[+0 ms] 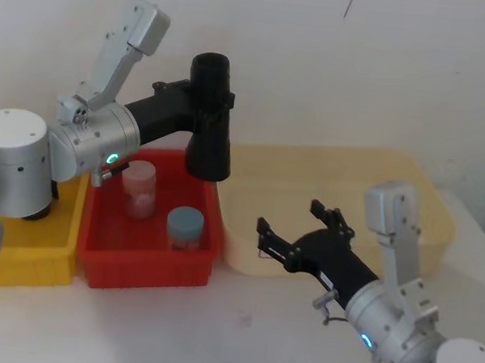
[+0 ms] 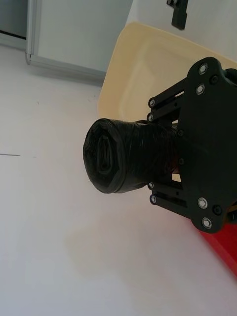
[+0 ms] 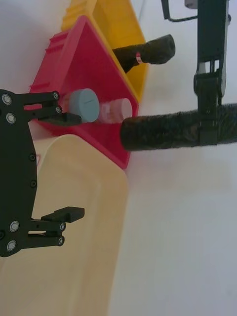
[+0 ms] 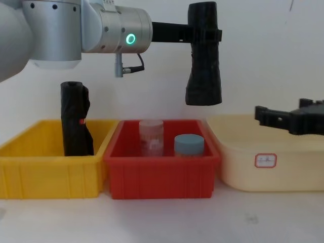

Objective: Pick up the garbage bag with the one hand and transfer it to the other hand.

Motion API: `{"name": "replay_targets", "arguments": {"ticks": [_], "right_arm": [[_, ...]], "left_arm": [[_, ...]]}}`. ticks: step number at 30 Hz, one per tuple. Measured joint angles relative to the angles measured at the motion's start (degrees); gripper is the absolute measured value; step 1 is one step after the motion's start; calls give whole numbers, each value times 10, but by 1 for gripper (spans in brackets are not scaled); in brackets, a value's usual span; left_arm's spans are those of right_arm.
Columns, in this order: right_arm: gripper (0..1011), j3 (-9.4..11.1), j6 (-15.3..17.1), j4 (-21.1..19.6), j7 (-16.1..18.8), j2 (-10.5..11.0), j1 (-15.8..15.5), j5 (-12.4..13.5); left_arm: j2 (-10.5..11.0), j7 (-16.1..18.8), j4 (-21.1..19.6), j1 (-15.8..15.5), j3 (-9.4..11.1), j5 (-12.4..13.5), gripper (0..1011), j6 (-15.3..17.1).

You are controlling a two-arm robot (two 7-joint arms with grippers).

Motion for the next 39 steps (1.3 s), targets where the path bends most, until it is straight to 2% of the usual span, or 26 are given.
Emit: {"name": "replay_targets", "arguments": {"ticks": [14,30,39], "right_arm": [[1000,-27,37,36,11,-27,66,-17],[1000,-53,47,68,11,-56,108,-42],[1000,-70,49,92,12,-80,133,-56]], "left_arm": [[-3,-2,6,-4,3,-1,445,-2],[-4,-3,8,-5,4,0,445,-3],[-5,-3,9,-6,4,0,445,-3]]}}
